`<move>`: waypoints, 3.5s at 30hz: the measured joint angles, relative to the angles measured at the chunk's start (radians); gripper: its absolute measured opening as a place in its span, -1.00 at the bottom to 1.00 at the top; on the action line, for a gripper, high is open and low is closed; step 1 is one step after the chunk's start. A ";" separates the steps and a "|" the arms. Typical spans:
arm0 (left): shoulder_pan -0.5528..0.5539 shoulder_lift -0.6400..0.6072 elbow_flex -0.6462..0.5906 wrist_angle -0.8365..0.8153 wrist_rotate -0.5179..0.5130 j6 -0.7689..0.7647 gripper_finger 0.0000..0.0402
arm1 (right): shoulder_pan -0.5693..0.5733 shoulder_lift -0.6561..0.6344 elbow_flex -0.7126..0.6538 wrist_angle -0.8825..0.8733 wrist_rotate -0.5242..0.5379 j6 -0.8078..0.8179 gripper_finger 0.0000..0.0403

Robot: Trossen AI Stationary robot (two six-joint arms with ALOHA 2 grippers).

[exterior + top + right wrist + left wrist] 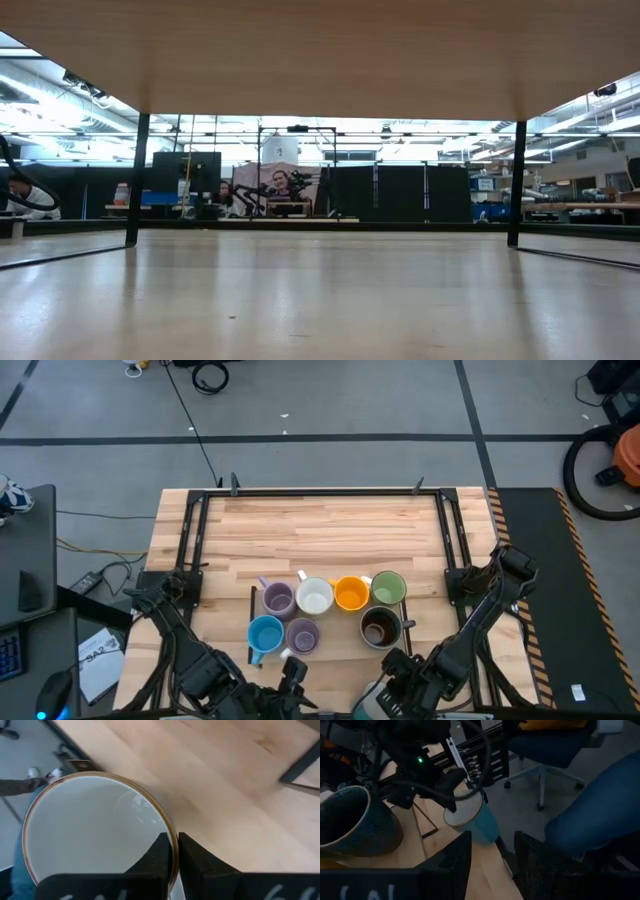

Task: Place coffee mugs
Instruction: Put the blue white mug on the shelf

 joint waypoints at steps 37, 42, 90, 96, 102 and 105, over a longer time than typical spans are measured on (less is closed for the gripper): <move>-0.031 0.000 0.000 -0.109 -0.001 -0.067 -0.23 | -0.192 -0.018 0.566 -0.327 -0.099 0.067 -0.86; -0.031 -0.001 0.000 -0.127 -0.001 -0.063 -0.23 | -0.223 -0.018 0.566 -0.327 -0.118 0.133 -0.86; -0.031 -0.001 0.000 -0.133 -0.001 -0.039 -0.23 | -0.379 -0.050 0.567 -0.538 -0.129 -0.056 -0.86; -0.027 -0.001 0.000 -0.132 -0.001 -0.039 -0.23 | -0.381 -0.050 0.567 -0.544 -0.129 -0.059 -0.86; -0.006 -0.001 0.000 -0.120 -0.001 -0.041 -0.23 | -0.381 -0.050 0.567 -0.549 -0.122 -0.059 -0.86; 0.010 -0.001 0.000 -0.119 -0.001 -0.041 -0.23 | -0.381 -0.050 0.567 -0.551 -0.115 -0.060 -0.86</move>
